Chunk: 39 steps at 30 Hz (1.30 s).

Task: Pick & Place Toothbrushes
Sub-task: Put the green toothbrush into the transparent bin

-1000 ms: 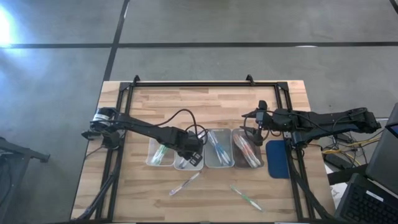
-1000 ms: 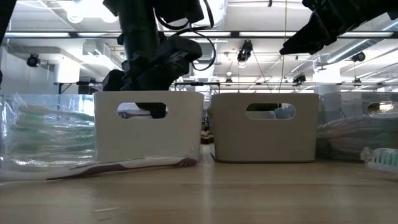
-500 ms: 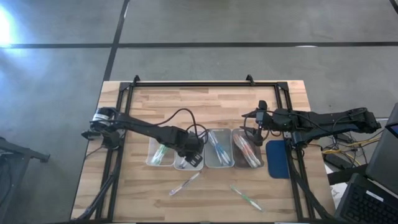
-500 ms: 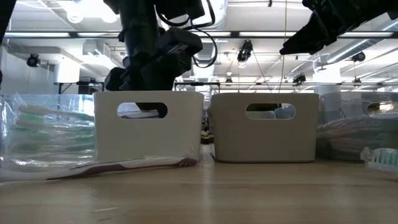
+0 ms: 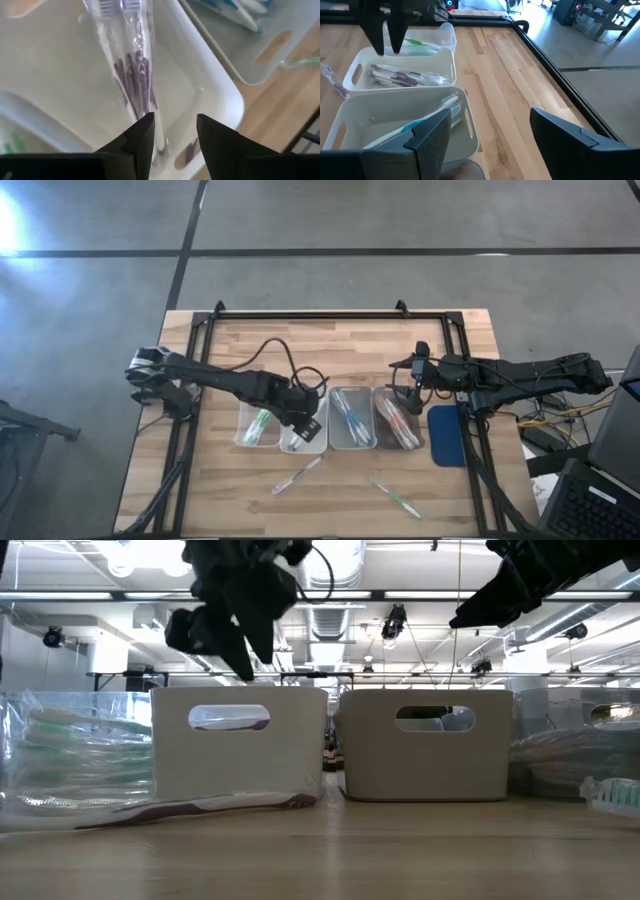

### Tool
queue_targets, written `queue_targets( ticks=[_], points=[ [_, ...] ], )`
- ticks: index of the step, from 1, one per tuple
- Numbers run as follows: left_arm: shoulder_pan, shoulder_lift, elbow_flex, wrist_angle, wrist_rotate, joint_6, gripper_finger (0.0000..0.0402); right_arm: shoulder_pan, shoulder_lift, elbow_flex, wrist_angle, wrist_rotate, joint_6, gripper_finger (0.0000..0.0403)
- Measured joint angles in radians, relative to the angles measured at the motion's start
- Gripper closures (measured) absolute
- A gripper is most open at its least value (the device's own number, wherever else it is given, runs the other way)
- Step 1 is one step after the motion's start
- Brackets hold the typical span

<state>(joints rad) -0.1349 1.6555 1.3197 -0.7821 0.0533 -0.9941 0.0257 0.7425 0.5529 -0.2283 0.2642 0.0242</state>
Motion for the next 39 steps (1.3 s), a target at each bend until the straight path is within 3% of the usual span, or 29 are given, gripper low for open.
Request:
queue_targets(
  ticks=[5,15,20,24,29,33,39],
  points=[
    [-0.005,-0.068,0.000,-0.012,-0.032,-0.004,0.0250,0.000,0.000,0.000,0.001,0.000,0.000,0.0130],
    [-0.073,-0.206,0.002,-0.012,-0.264,0.093,0.0250,0.000,0.000,0.000,0.042,-0.002,0.002,0.0123],
    [-0.140,-0.264,0.002,-0.012,-0.476,0.220,0.0250,0.000,0.006,0.000,0.150,-0.003,-0.038,0.0135],
    [-0.221,-0.292,0.002,-0.009,-0.701,0.342,0.0250,0.000,0.041,0.001,0.276,-0.003,-0.070,0.0149],
    [-0.316,-0.300,-0.017,0.035,-0.909,0.481,0.0250,0.000,0.123,0.078,0.281,-0.008,-0.085,0.0164],
    [-0.349,-0.301,-0.069,0.156,-0.997,0.604,0.0250,0.000,0.230,0.187,0.192,-0.009,-0.080,0.0172],
    [-0.342,-0.337,-0.236,0.422,-0.944,0.778,0.0250,0.000,0.409,0.437,-0.191,-0.011,0.079,0.0182]
  ],
)
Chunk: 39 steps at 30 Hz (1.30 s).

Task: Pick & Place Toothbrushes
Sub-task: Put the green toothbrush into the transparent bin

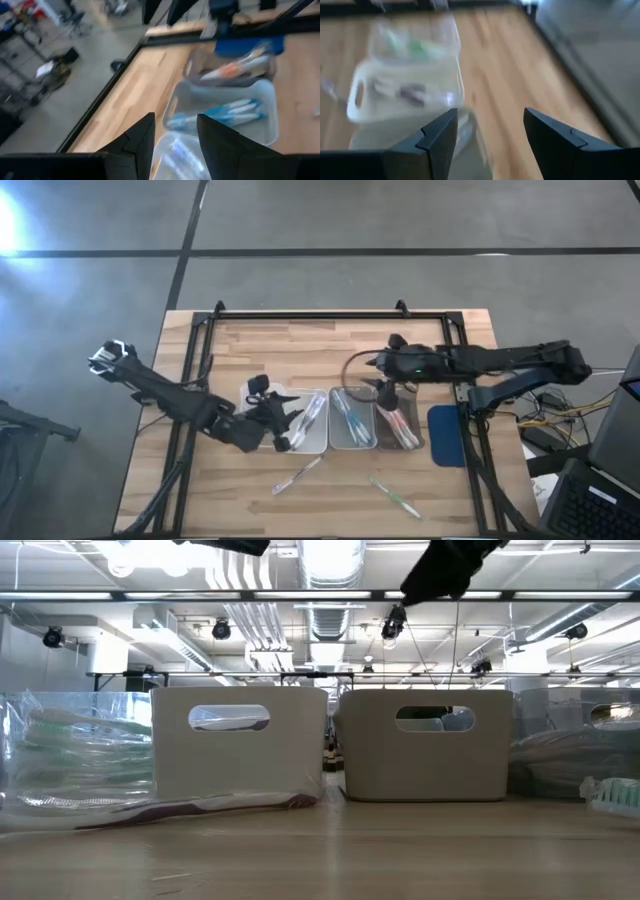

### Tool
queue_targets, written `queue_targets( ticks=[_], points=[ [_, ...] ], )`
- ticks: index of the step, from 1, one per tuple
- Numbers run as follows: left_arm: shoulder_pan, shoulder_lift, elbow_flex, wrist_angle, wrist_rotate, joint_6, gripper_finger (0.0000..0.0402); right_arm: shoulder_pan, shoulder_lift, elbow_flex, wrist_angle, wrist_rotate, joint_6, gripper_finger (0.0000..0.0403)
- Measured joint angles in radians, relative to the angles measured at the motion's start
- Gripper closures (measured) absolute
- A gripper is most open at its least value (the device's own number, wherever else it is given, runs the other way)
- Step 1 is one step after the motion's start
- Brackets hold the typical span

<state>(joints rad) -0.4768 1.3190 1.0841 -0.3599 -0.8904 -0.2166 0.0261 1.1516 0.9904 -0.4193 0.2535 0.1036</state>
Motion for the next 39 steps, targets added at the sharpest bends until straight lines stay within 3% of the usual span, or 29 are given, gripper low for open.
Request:
queue_targets(
  ticks=[7,13,22,30,39],
  points=[
    [0.001,-0.101,-0.170,0.389,0.076,0.273,0.0250,0.037,0.204,0.266,-0.485,0.000,0.236,0.0192],
    [0.001,-0.200,-0.260,0.467,0.096,0.313,0.0250,0.149,0.333,0.395,-0.768,-0.042,0.444,0.0203],
    [0.001,-0.266,-0.332,0.475,0.096,0.321,0.0250,0.419,0.403,0.487,-0.805,-0.056,0.746,0.0223],
    [0.002,-0.263,-0.337,0.471,0.097,0.314,0.0250,0.613,0.460,0.471,-0.804,-0.044,1.028,0.0243],
    [0.002,-0.263,-0.368,0.472,0.098,0.250,0.0250,0.719,0.593,0.469,-0.777,-0.049,1.211,0.0261]
  ],
)
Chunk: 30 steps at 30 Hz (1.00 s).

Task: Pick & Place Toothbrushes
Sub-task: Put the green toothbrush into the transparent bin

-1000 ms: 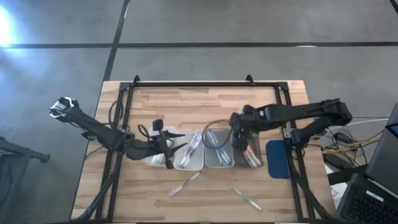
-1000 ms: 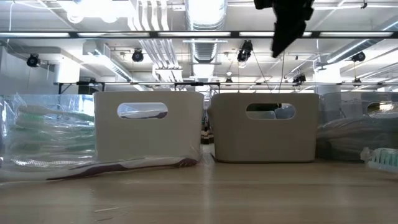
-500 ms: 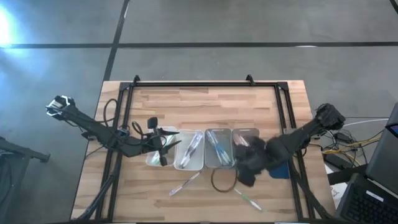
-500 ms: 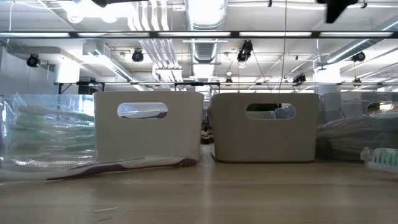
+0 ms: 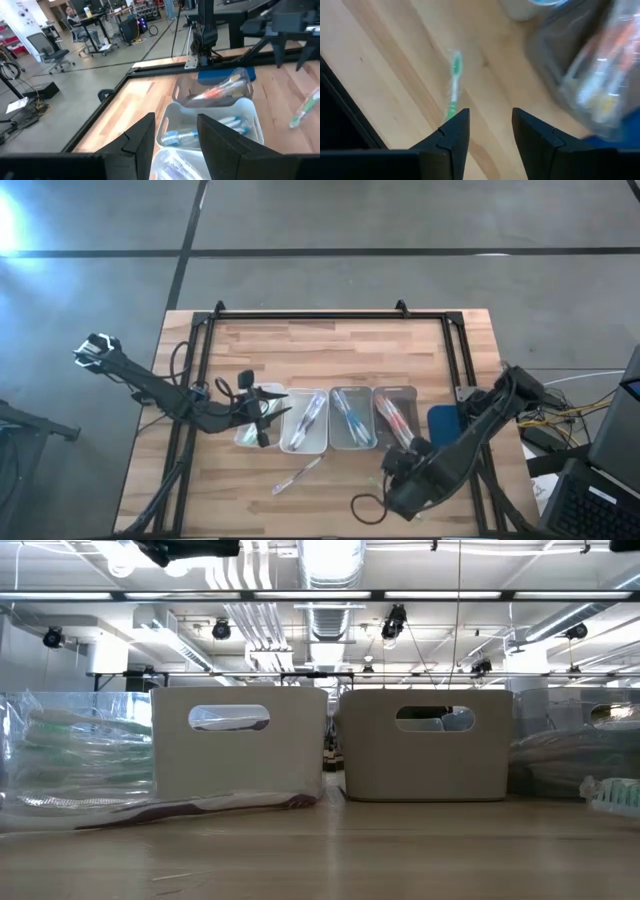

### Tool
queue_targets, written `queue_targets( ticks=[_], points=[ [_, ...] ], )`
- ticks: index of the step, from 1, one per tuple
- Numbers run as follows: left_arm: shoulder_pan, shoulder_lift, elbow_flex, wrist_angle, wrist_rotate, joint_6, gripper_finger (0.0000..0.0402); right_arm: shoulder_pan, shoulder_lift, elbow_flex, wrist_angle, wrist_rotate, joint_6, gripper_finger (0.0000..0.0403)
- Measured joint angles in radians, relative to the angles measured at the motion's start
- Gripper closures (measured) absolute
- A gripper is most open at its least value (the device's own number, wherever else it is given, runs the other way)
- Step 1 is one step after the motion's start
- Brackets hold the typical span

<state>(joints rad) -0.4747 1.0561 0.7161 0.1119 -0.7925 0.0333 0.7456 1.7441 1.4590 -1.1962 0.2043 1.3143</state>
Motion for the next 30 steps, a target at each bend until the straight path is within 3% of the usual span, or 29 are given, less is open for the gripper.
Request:
queue_targets(
  ticks=[6,12,21,30],
  points=[
    [0.000,0.000,-0.011,0.000,0.015,-0.009,0.0250,0.003,0.090,0.000,0.102,-0.076,0.025,0.0264],
    [0.000,0.000,-0.011,0.000,0.015,-0.008,0.0250,0.015,0.123,-0.005,0.108,-0.166,0.081,0.0238],
    [0.000,0.000,-0.018,-0.002,0.015,-0.011,0.0250,0.065,0.124,-0.030,0.187,-0.149,0.168,0.0204],
    [0.000,0.000,-0.018,0.000,0.014,-0.050,0.0250,0.084,0.124,-0.169,0.443,-0.154,0.203,0.0206]
  ],
)
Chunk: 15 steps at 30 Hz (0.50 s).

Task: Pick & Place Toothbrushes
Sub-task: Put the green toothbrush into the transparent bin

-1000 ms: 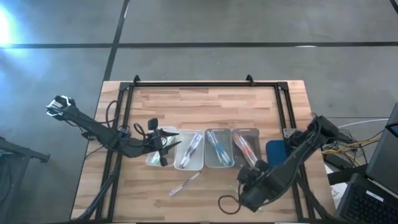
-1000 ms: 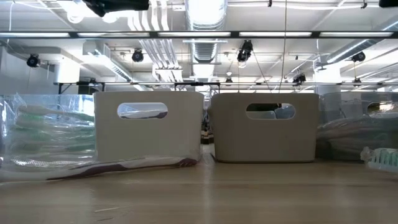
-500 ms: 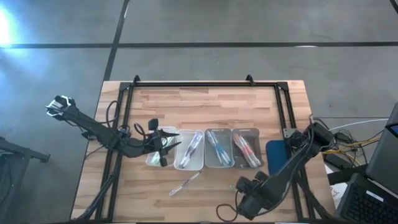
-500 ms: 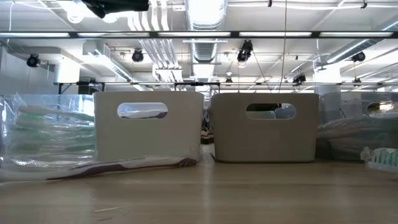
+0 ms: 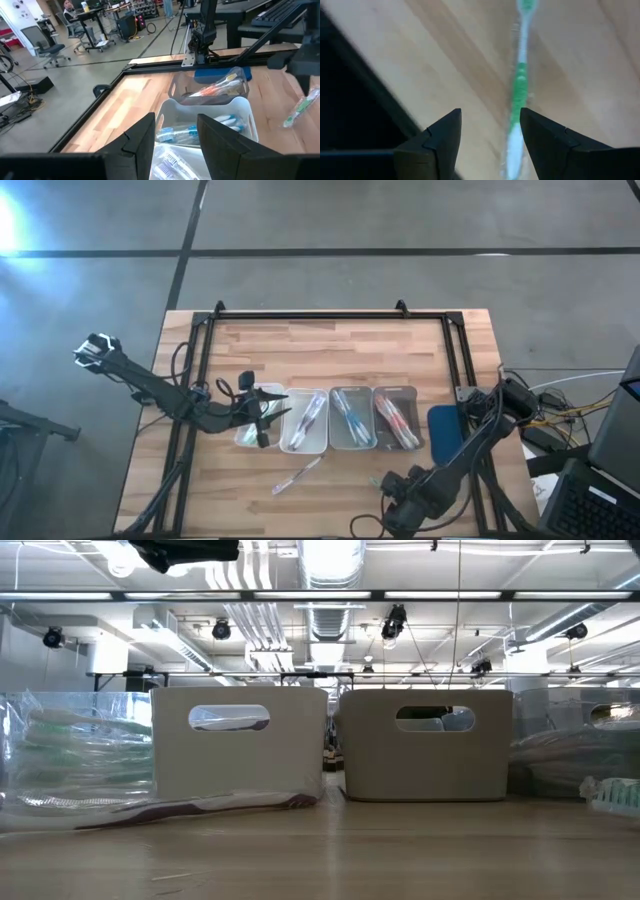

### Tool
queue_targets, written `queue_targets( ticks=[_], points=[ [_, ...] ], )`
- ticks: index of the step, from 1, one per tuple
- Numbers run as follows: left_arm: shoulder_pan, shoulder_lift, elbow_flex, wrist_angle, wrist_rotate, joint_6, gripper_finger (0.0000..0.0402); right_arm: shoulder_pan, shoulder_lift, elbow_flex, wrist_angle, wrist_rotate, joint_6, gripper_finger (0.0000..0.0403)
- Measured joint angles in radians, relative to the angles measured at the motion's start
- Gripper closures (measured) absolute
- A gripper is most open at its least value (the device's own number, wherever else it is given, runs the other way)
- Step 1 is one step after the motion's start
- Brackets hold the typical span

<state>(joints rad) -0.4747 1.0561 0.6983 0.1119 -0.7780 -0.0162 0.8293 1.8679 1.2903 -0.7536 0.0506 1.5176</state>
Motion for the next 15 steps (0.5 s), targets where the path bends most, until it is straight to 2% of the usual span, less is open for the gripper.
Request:
queue_targets(
  ticks=[7,15],
  points=[
    [0.000,0.000,0.000,0.000,0.000,0.000,0.0250,0.000,0.000,-0.090,0.032,-0.002,0.003,0.0221],
    [0.000,0.000,0.000,0.000,0.000,0.000,0.0250,0.000,-0.004,-0.179,0.148,0.002,0.049,0.0239]
  ],
)
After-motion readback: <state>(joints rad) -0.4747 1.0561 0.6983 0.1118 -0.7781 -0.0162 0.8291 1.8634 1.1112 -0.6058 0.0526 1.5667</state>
